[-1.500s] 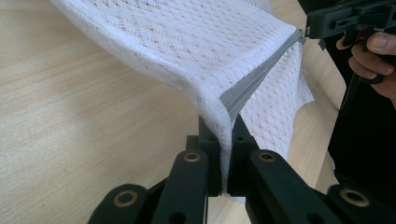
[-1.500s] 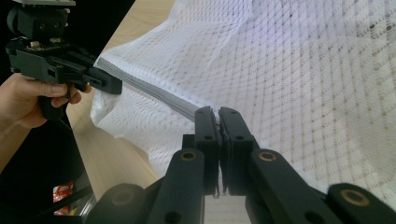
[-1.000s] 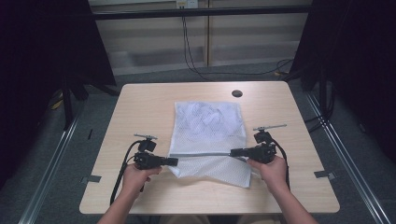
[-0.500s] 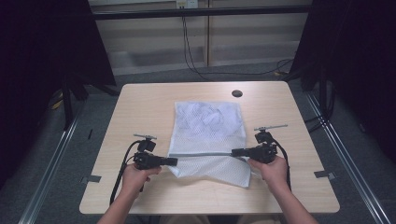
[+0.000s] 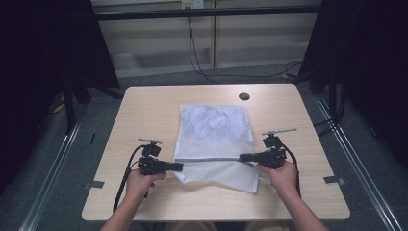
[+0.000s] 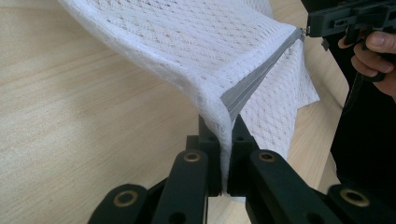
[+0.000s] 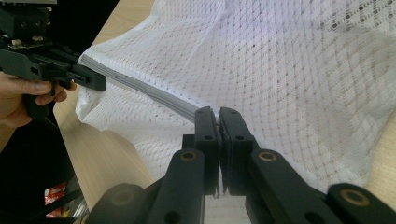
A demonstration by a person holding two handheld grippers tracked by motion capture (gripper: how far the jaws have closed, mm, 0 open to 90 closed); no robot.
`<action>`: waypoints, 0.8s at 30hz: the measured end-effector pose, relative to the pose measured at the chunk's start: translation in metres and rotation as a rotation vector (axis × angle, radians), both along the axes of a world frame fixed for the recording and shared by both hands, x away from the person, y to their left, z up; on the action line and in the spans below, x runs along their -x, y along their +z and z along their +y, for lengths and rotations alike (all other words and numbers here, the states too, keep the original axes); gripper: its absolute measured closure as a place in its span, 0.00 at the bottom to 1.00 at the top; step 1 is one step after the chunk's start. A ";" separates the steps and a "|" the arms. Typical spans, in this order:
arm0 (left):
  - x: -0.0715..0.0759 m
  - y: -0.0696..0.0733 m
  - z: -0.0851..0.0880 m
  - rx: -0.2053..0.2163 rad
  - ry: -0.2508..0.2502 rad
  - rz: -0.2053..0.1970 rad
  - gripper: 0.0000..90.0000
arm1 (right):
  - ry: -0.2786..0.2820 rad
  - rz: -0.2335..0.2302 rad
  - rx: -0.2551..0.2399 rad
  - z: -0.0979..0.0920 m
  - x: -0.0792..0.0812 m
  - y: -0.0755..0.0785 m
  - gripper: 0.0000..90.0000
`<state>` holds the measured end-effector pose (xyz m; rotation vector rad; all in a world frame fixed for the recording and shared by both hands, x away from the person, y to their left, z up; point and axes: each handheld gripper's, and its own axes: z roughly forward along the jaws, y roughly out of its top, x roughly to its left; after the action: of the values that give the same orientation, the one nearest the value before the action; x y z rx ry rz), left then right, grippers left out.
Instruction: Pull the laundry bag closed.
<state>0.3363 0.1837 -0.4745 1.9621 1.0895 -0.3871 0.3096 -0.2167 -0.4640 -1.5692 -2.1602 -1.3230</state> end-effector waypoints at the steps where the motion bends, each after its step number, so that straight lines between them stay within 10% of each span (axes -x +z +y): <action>1: 0.000 0.000 0.000 -0.001 -0.002 -0.002 0.98 | 0.001 -0.003 0.000 0.000 0.000 0.000 0.97; 24: 0.001 0.000 -0.001 0.000 0.000 -0.005 0.98 | 0.002 -0.005 0.010 -0.013 0.005 0.000 0.97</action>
<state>0.3356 0.1832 -0.4741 1.9622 1.0862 -0.3821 0.3047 -0.2293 -0.4644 -1.5692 -2.1741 -1.3187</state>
